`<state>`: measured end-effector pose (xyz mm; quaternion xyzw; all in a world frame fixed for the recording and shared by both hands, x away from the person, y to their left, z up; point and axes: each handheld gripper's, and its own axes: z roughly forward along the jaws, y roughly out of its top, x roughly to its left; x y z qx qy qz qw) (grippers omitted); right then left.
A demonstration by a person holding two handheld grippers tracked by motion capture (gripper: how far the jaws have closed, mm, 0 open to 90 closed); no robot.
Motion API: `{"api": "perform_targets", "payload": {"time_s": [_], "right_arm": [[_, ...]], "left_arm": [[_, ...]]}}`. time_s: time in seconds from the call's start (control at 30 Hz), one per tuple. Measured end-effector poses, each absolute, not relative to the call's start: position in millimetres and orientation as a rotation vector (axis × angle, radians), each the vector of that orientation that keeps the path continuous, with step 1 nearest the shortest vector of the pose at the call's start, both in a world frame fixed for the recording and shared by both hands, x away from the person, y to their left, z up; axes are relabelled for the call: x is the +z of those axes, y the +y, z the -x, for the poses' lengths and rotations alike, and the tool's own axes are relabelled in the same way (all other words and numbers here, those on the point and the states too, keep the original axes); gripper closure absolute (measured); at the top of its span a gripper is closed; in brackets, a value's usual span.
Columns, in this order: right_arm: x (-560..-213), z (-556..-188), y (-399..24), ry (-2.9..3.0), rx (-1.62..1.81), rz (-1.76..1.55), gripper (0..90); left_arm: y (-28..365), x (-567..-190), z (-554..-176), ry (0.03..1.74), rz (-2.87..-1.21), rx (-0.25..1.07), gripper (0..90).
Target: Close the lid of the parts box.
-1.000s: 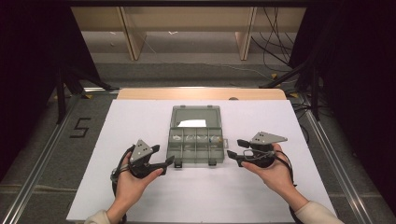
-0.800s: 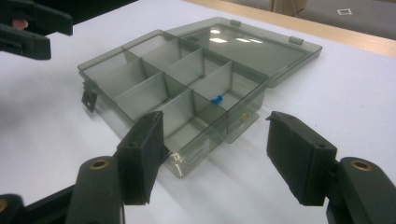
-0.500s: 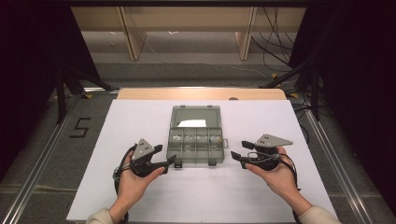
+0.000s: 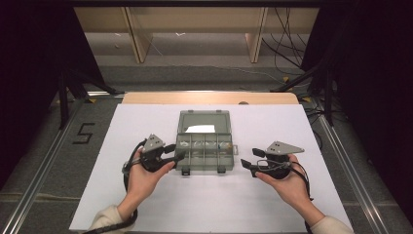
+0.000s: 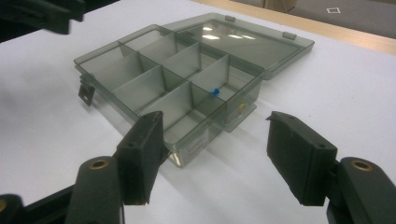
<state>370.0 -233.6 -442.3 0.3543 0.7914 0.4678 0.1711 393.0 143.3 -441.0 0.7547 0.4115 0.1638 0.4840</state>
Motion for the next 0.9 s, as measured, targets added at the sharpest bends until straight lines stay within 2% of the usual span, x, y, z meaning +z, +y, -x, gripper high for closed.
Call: {"api": "perform_targets", "payload": {"time_s": [0.27,0.47,0.63,0.9], "right_arm": [[-442.9,-371.4,-235.1,2.248,1.324,-1.016,37.2],[-443.1,-372.1,-238.1,2.239,1.307,-1.031,37.3],[-444.6,-374.1,-240.1,2.241,1.309,-1.034,37.2],[-445.0,-377.6,-240.7,2.249,1.283,-1.063,37.2]], "left_arm": [[144.3,-444.6,-479.4,1.180,-1.884,0.350,60.8],[142.2,-460.5,-529.5,1.353,-1.924,0.292,65.7],[138.5,-472.9,-546.3,1.513,-1.841,0.218,70.5],[136.3,-473.9,-551.3,1.585,-1.797,0.234,82.9]]}}
